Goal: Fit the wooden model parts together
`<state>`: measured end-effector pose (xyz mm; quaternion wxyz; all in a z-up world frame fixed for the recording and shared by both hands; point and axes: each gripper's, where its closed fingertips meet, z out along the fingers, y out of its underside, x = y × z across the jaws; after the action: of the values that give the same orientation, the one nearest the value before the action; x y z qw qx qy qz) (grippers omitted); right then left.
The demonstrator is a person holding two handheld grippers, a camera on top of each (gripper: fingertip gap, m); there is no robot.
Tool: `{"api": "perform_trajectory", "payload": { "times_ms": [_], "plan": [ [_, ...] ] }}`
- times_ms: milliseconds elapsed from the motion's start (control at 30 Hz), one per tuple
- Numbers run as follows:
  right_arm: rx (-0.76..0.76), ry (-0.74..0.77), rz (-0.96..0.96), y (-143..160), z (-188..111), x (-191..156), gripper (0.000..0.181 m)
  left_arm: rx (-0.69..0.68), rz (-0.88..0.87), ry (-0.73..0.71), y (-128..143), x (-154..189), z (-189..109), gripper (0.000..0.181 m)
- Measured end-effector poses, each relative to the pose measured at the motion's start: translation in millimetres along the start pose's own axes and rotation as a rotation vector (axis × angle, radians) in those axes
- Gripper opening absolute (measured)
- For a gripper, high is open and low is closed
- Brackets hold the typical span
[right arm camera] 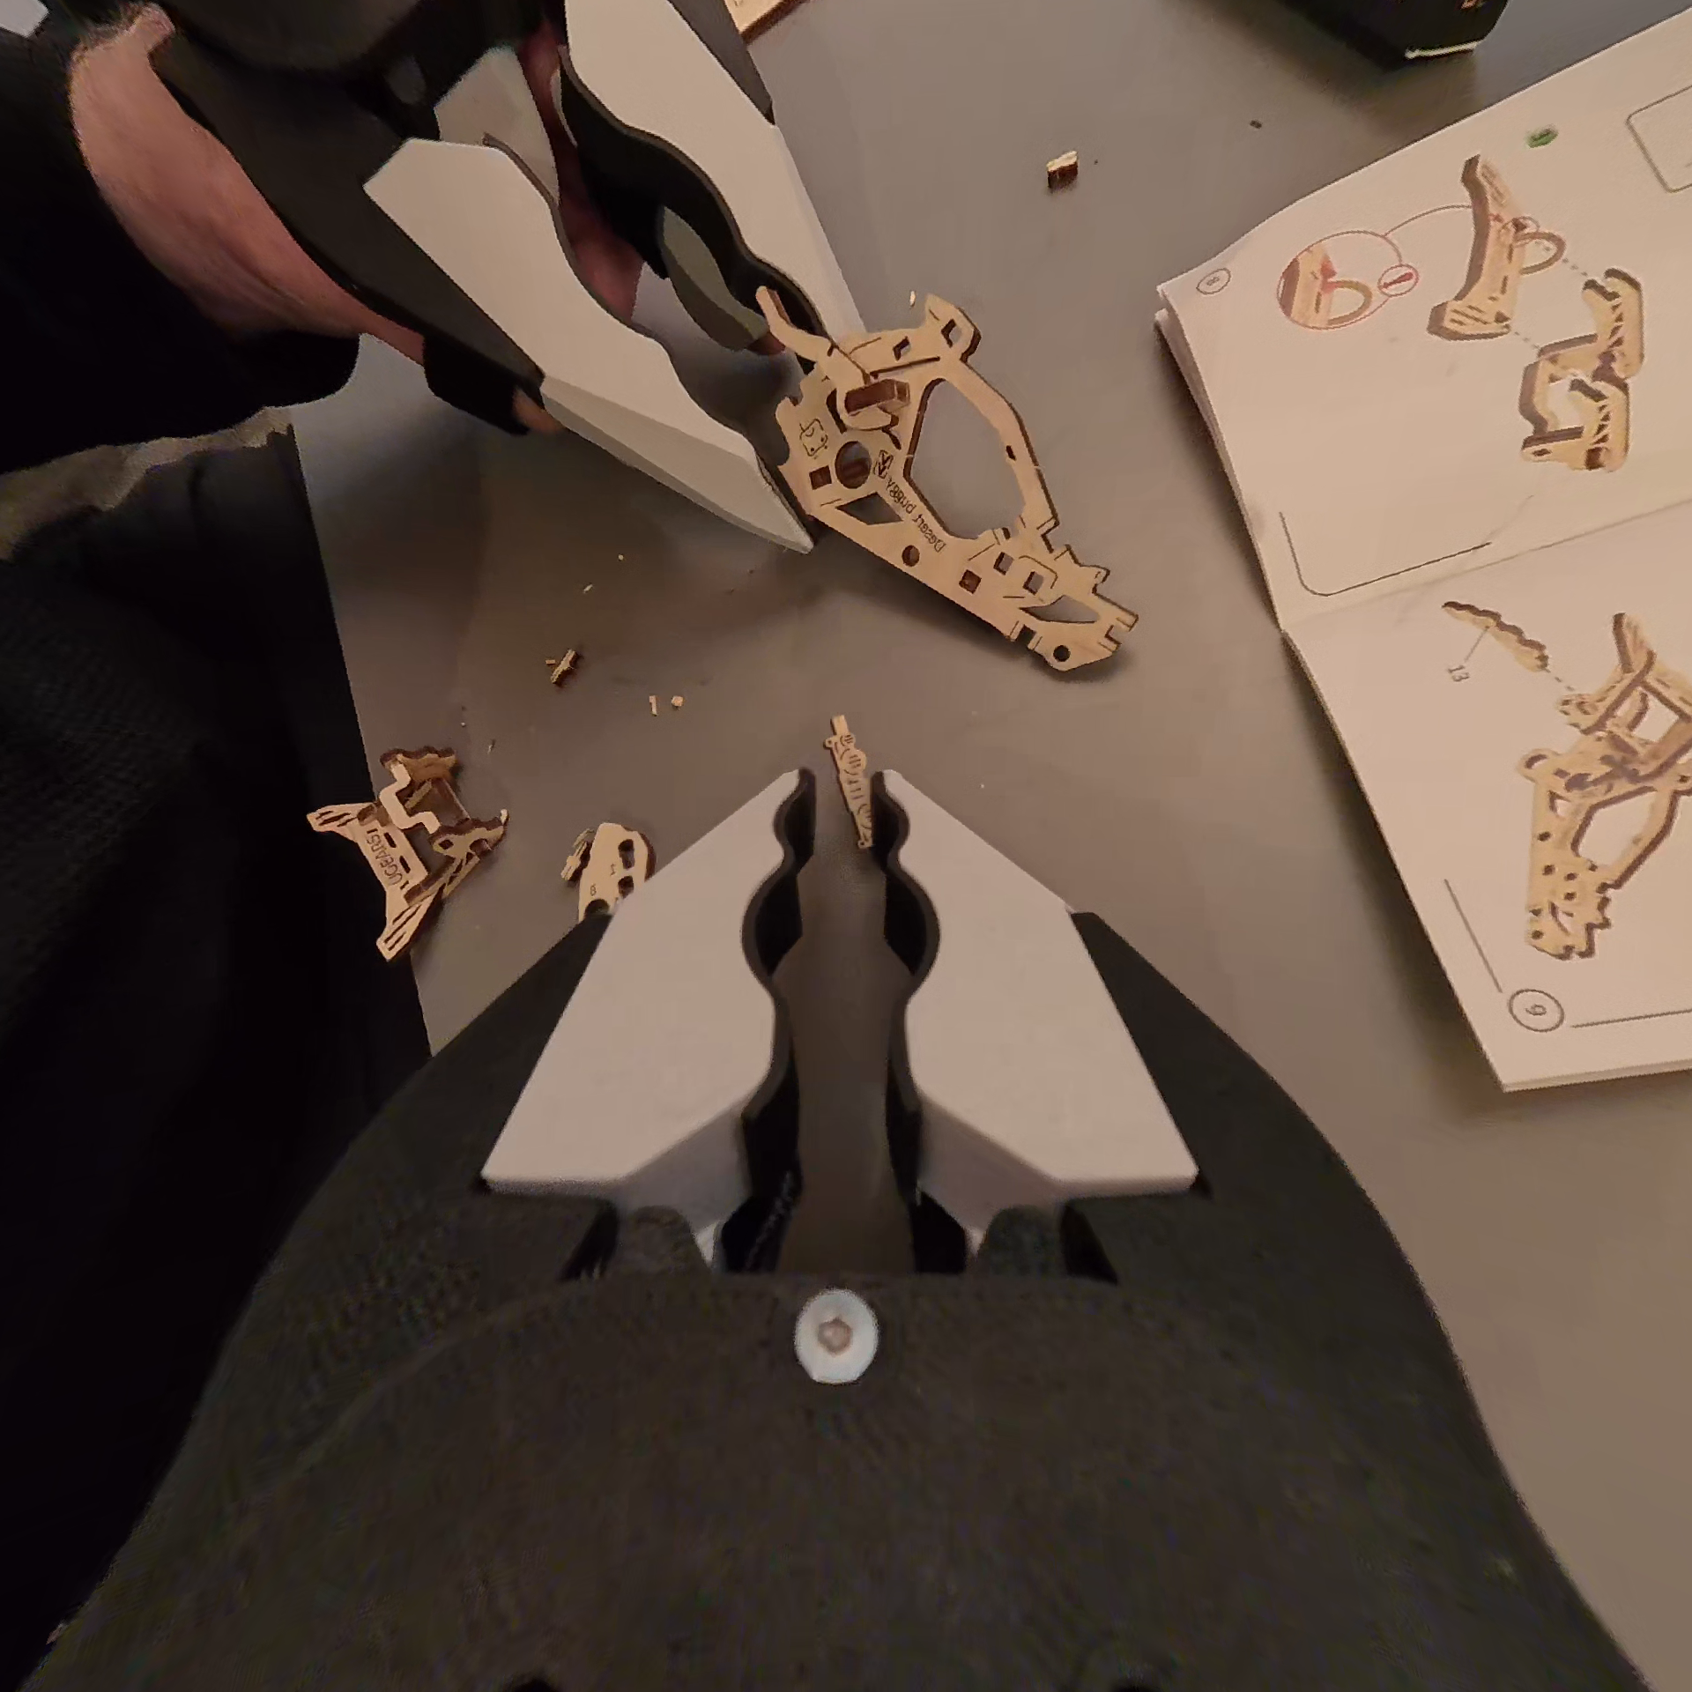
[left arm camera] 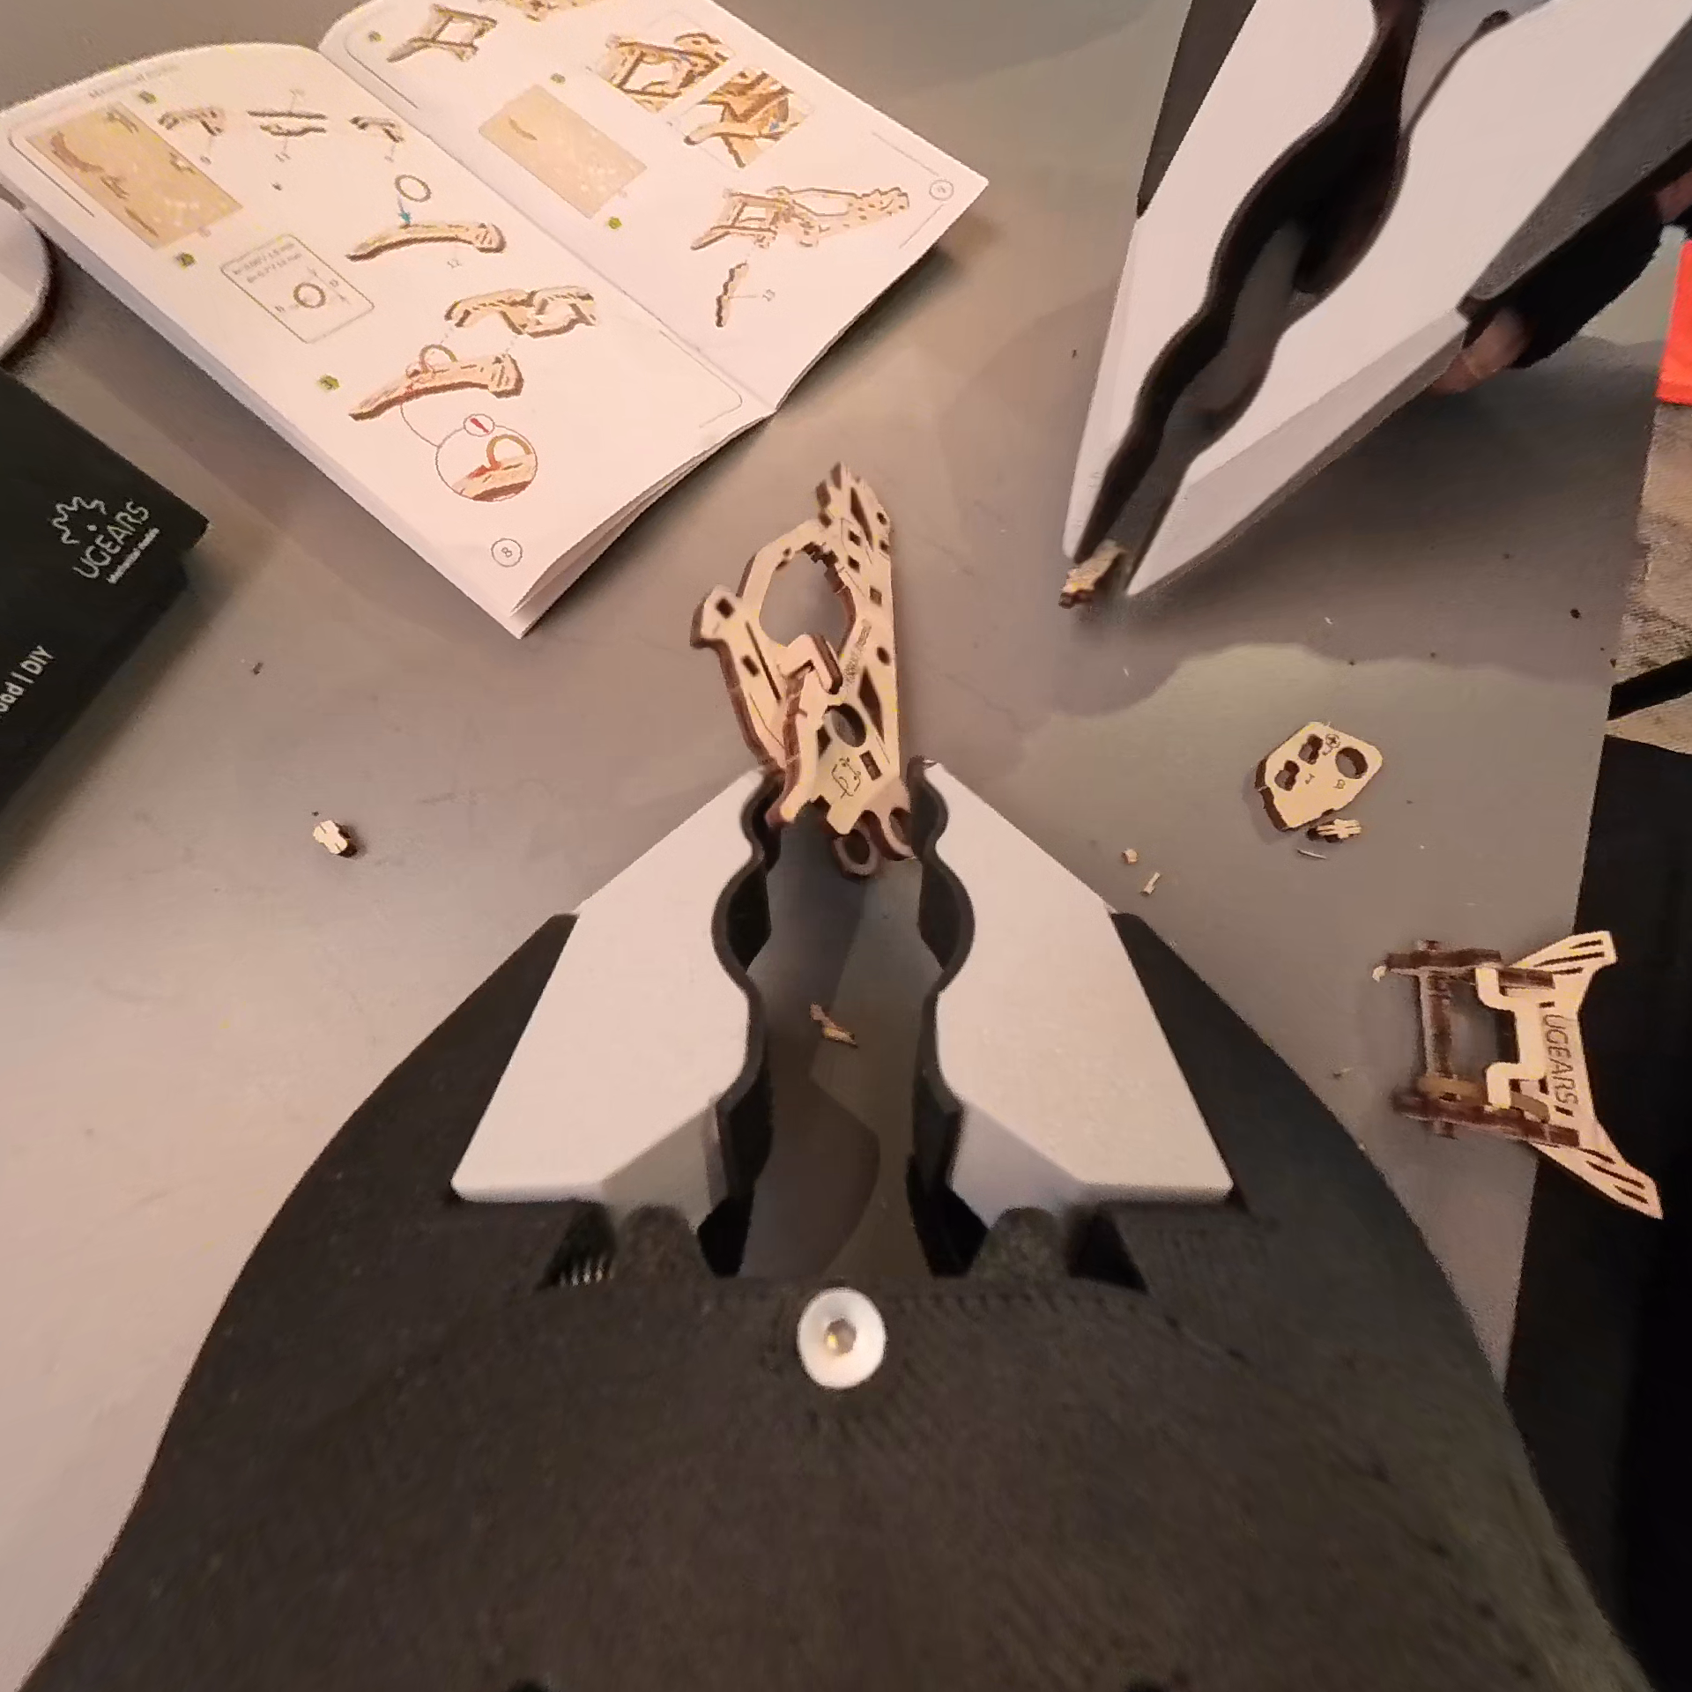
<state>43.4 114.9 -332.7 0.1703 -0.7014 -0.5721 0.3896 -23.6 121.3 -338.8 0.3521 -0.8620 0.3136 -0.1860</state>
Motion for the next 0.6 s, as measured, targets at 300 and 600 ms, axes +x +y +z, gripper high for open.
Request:
{"api": "perform_trajectory", "payload": {
  "times_ms": [300, 600],
  "plan": [
    [-0.016, 0.066, -0.054, 1.3, -8.1, 0.7, 0.033, -0.006, 0.017, 0.005, 2.0, 2.4, 2.0, 0.025],
    [-0.105, -0.151, -0.451, 15.6, 3.7, -100.5, 0.036, -0.022, 0.022, 0.008, 4.0, 4.3, 3.9, 0.030]
  ]
}}
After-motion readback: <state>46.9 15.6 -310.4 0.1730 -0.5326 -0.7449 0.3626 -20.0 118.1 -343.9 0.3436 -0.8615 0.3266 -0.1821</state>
